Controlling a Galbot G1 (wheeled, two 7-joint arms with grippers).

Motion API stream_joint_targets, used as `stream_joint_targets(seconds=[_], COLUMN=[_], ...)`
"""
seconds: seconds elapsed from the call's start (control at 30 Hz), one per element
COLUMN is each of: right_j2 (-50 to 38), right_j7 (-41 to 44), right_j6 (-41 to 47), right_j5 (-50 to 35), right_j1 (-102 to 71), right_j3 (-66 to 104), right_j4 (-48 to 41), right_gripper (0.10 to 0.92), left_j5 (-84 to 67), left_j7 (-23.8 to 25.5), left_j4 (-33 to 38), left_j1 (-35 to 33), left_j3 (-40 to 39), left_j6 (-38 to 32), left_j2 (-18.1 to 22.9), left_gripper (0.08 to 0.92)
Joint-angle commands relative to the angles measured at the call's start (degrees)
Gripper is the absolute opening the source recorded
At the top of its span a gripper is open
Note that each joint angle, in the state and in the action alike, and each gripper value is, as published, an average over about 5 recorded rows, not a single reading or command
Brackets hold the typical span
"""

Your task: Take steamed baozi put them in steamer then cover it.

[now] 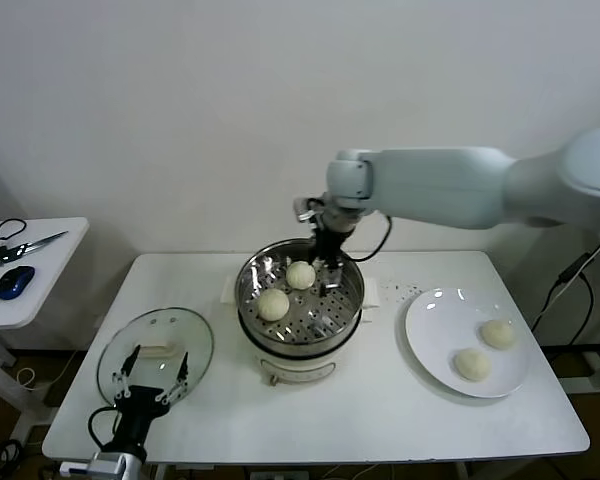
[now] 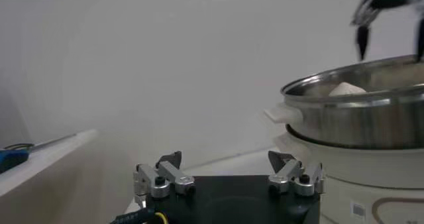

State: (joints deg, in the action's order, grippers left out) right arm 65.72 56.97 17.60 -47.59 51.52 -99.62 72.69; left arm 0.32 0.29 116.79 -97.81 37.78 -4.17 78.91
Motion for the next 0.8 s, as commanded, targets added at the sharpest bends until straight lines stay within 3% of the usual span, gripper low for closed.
stream_joint_targets(seconds=[0.03,0.43,0.8], right_j2=[-19.67,-38.07,-37.19], right_j7=[3.68,4.44,3.74], right_j6=[-2.43,-4.32,-5.72], right_j5=[9.06,34.09,41.65], right_j1=[6.64,-17.06,-37.01], right_j3=[-1.86,11.20,24.78], right_j4=[8.86,9.27,2.28], right_gripper=[0.823,0.823,0.823], left_j5=[-0.38,-0.97,0.51], left_j7=[0.04,-0.09,-0.24], left_j4=[0.02,0.19,0.09], left_j1=[0.66,0.05,0.43], left_j3=[1.16,3.22,3.20], left_j6=[0.43,1.08,1.76], left_j2=[0.31,1.43,2.20], left_gripper=[0.823,0.823,0.823])
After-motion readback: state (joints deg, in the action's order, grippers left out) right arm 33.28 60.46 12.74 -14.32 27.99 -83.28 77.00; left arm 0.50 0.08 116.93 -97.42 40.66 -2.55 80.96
